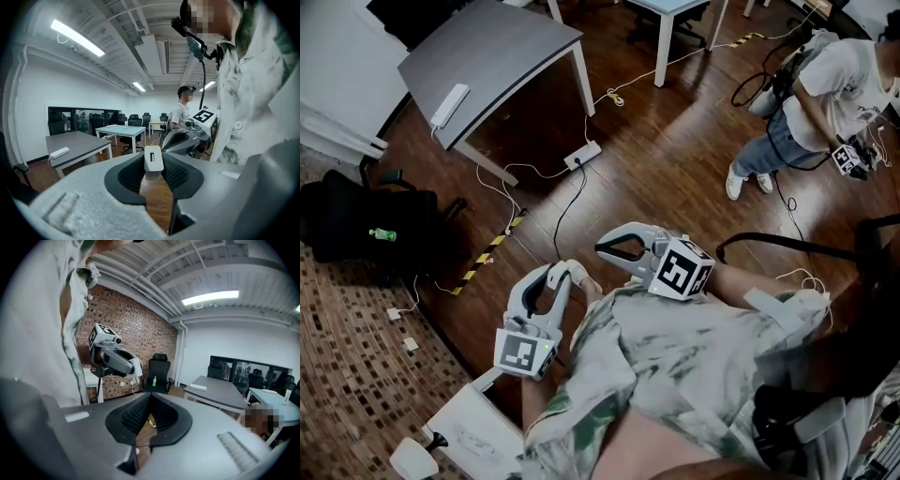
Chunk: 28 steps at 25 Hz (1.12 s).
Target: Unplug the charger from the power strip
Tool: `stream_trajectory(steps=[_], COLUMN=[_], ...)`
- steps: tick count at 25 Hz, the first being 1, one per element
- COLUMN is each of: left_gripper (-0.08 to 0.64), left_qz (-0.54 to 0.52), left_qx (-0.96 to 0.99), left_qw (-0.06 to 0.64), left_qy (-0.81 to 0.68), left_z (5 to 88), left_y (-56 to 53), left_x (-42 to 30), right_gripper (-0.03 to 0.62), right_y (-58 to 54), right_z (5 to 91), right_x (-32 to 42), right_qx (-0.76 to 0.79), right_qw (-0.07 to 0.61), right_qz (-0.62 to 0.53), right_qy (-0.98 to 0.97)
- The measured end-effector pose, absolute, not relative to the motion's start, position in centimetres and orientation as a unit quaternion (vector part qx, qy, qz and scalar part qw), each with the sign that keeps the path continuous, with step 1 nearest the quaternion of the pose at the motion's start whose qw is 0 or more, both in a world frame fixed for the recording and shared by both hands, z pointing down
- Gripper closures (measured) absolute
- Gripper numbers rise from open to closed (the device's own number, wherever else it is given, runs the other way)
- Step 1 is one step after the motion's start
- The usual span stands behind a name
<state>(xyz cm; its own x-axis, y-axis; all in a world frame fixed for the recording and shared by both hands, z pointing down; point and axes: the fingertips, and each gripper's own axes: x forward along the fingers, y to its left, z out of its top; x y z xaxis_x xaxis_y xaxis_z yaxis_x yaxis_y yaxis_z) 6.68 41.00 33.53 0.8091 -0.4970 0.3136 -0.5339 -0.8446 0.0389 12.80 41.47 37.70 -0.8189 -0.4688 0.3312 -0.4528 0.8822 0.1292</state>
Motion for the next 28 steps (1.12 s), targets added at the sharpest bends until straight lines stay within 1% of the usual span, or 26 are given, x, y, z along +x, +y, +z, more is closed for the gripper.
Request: stream_trajectory(steps=[12,22,28], left_gripper=[0.457,0.457,0.457], left_qz=[0.138,0.137,0.135], left_qx=[0.954,0.951,0.949], left_qw=[0.059,0.068,0.081], left_qy=[-0.261,-0.268,-0.272], left_z=[33.5,34.2,34.9], left_y=[41.7,41.1,39.8], left_x=[7.9,7.3,5.8], right_gripper=[0.586,0.588,0.588], right_y=[42.6,42.5,41.1], right_z=[37.2,38.1,38.8], right_x=[13.9,13.5,12.1], right_qx=[0.247,0.240,0.232], right_qw=[0.178,0.190,0.200], right_qz=[-0.033,-0.028,-0.021], right_qy=[-0.952,-0.952,-0.952])
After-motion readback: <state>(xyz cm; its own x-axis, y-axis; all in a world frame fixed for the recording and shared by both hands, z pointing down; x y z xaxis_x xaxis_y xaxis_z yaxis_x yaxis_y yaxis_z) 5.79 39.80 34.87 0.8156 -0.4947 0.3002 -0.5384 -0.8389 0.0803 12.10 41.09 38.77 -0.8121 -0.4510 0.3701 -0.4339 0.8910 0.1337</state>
